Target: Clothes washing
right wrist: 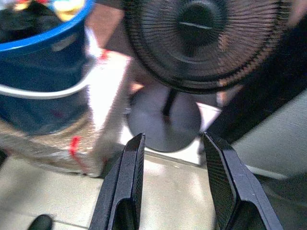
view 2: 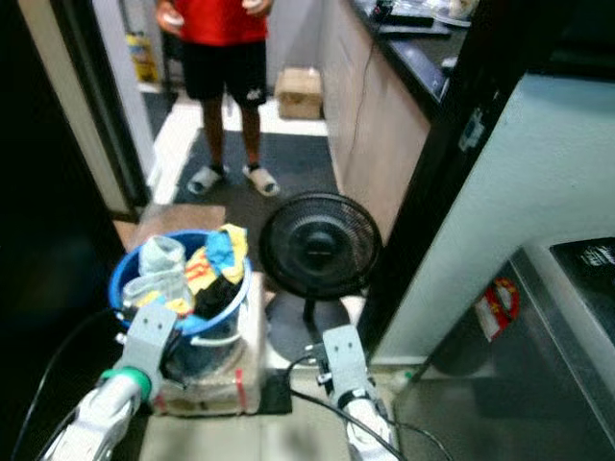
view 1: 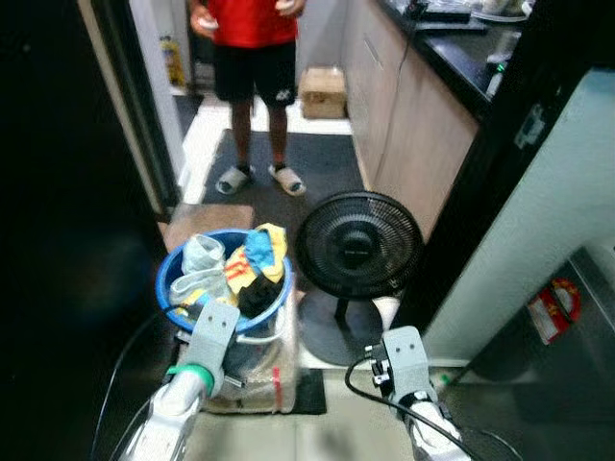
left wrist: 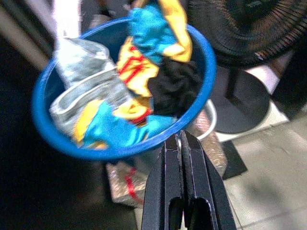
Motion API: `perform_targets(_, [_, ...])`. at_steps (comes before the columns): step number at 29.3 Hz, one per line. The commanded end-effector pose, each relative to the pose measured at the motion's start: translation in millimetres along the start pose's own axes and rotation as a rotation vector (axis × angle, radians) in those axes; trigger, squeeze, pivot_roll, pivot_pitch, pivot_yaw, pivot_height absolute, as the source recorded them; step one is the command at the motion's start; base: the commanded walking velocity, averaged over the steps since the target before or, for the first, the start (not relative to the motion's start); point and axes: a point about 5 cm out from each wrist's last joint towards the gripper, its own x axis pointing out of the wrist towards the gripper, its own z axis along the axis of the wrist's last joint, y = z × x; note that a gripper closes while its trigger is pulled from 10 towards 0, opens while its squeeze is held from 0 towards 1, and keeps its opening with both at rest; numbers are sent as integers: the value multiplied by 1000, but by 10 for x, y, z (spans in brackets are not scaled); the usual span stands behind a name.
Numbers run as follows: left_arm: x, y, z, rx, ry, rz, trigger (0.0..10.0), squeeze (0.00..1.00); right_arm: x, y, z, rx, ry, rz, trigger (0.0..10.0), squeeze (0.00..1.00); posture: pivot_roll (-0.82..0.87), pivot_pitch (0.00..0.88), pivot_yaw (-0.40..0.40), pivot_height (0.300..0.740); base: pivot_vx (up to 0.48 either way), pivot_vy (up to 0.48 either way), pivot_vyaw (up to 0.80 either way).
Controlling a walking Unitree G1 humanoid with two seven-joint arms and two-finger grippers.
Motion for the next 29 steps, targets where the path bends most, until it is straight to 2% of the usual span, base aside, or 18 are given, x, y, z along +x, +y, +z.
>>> perform_targets(1, [-9,-19,-61,12,25,-11,10000,0,-21,-31,-50,-2,19,-8,10000,0,107,0,9,740,0,0,706])
perform_targets(6, [-7,-19,-60,14,23,-11,10000,0,-16,-30,-43,0,16,-7,10000,0,107,0,9,740,0,0,680])
perform_targets(10, [-4,-16,-49,21,12,-9,10000,0,-7,-6,-12,22,-1,-2,10000,0,106,0,12,740,219,0,0])
perform_targets(16, [14,-21,-26,28,0,-11,10000,0,0,38,13,29,-18,16,10000,0,106,0,14,740,480,0,0])
perform_targets(18, [16,-18,-25,28,0,-11,10000,0,1,38,12,21,-16,17,10000,0,106,0,15,740,480,0,0])
perform_targets(21, [17,-18,-28,29,0,-12,10000,0,-2,20,-6,8,-6,6,10000,0,106,0,17,740,480,0,794])
perform_targets(29, [12,-25,-34,31,0,-13,10000,0,-1,20,-7,31,-3,-3,10000,0,105,0,17,740,480,0,0])
